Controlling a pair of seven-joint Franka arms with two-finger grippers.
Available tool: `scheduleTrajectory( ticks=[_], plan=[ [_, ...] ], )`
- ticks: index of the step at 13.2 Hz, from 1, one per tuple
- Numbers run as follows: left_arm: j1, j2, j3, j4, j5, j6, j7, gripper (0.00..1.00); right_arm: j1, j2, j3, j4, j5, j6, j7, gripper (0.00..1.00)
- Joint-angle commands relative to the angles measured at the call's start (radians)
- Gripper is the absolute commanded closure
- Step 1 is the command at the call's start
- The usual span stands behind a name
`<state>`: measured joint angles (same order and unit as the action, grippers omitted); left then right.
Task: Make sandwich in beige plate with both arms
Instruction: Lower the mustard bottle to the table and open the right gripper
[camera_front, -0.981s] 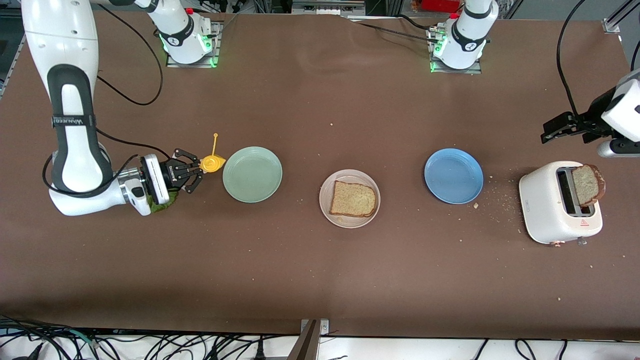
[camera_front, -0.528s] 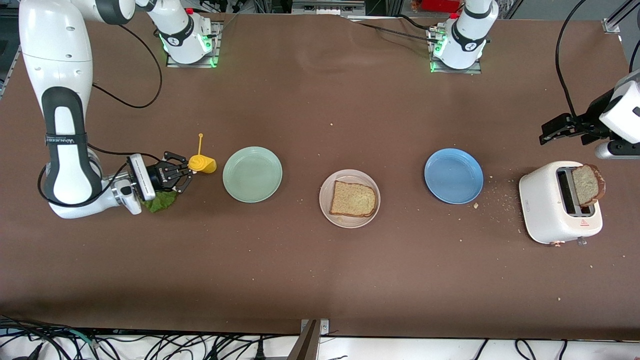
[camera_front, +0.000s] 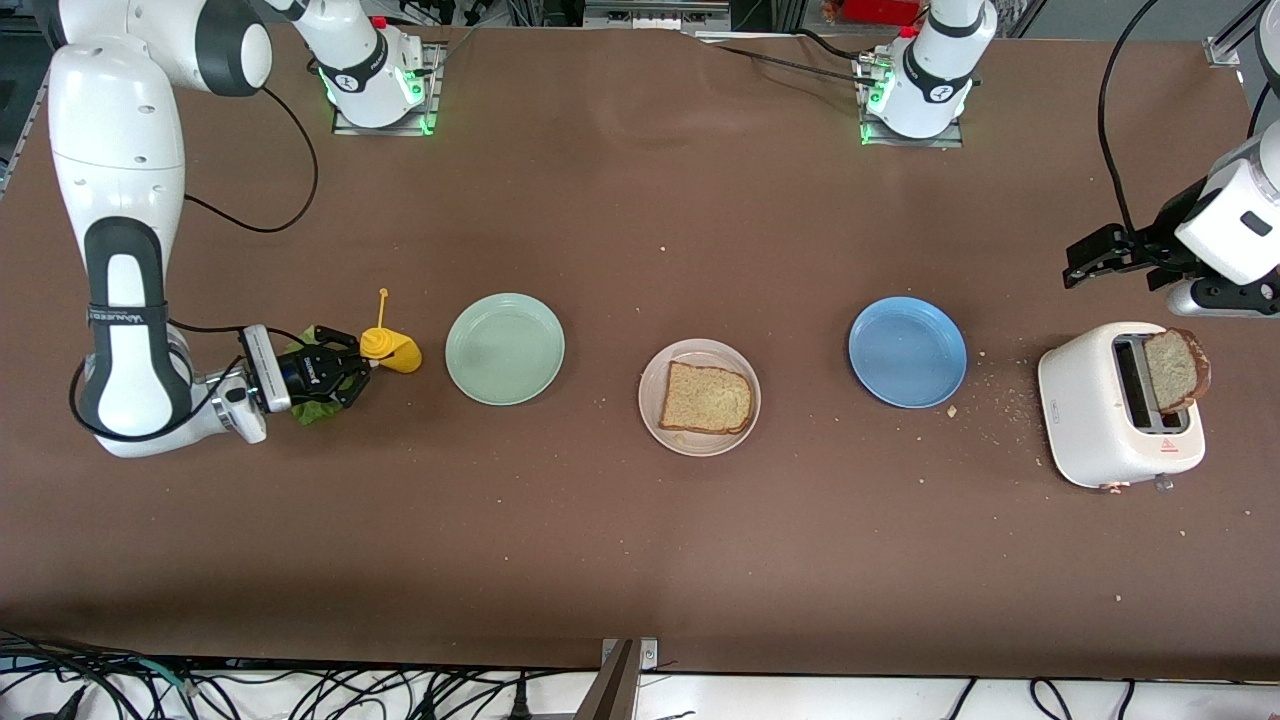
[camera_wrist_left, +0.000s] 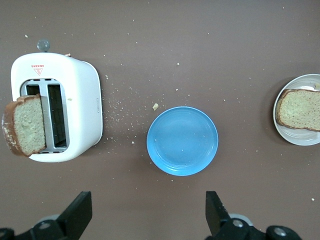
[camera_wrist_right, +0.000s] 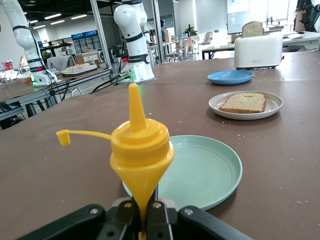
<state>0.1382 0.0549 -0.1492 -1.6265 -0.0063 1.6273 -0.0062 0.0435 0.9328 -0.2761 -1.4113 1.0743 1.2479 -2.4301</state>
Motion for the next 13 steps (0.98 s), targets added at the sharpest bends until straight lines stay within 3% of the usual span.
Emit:
scheduleTrajectory(
  ticks=[1, 4, 8, 9, 13],
  plan=[
    [-0.003, 0.006, -0.001, 0.023, -0.003, -0.012, 0.003, 0.00, -0.013, 0.041, 0.015, 0.048, 0.019, -0.024, -0.052, 1.00],
    [-0.002, 0.006, -0.009, 0.023, -0.004, -0.012, 0.003, 0.00, -0.013, 0.052, 0.025, 0.046, 0.029, -0.009, -0.052, 1.00],
    [-0.002, 0.006, -0.009, 0.023, -0.004, -0.012, 0.002, 0.00, -0.011, 0.051, 0.025, 0.046, 0.052, -0.002, -0.015, 0.27],
    [-0.002, 0.006, -0.009, 0.023, -0.004, -0.012, 0.002, 0.00, -0.011, 0.051, 0.025, 0.046, 0.052, -0.005, -0.015, 0.00],
    [-0.002, 0.006, -0.009, 0.023, -0.004, -0.012, 0.002, 0.00, -0.011, 0.017, 0.017, 0.052, 0.047, -0.018, 0.087, 0.00]
  ],
)
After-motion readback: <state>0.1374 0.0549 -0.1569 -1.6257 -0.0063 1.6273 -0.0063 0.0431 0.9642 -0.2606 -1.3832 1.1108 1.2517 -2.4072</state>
